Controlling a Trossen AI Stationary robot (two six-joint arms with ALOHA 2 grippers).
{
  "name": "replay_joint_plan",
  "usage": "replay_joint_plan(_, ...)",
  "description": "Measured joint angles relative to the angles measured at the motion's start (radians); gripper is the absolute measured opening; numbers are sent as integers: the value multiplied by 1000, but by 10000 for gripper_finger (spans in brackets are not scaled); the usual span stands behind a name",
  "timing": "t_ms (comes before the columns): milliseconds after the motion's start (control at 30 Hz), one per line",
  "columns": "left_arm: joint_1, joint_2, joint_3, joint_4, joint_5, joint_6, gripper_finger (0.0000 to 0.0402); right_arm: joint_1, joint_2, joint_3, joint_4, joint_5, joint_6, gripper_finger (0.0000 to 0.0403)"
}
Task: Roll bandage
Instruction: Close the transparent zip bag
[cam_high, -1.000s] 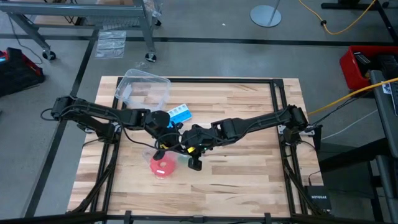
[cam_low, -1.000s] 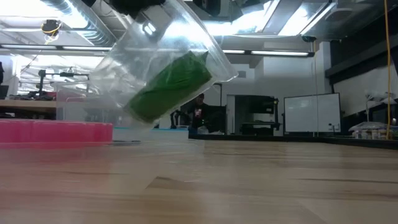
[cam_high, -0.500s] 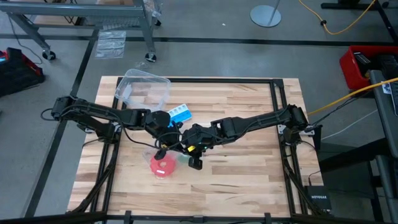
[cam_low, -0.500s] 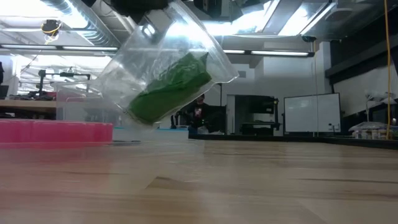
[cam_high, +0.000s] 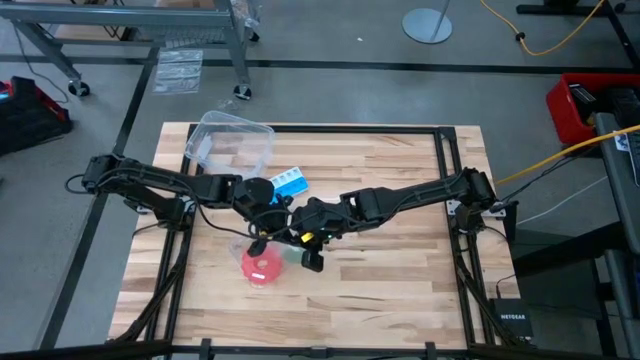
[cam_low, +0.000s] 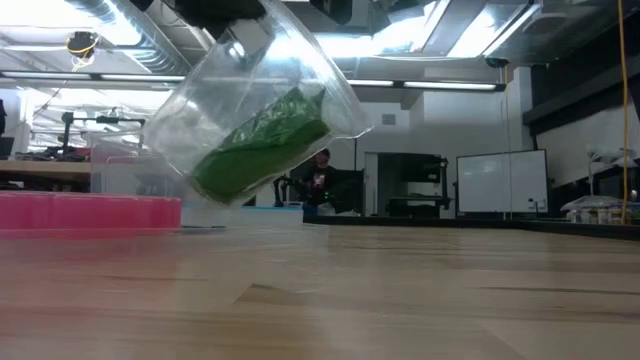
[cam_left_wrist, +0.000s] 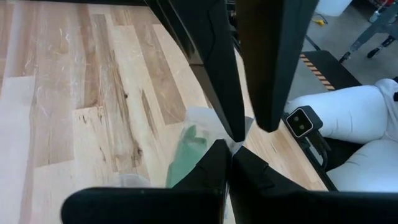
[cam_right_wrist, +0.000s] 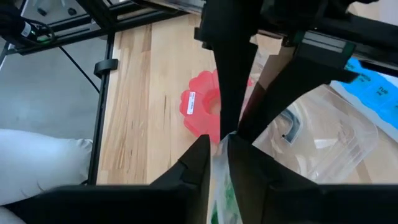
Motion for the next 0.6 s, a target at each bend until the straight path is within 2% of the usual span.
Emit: replay_joint_plan(600,-1,0,-1,3,18,-36,0,1,0,0,-20,5,0,8)
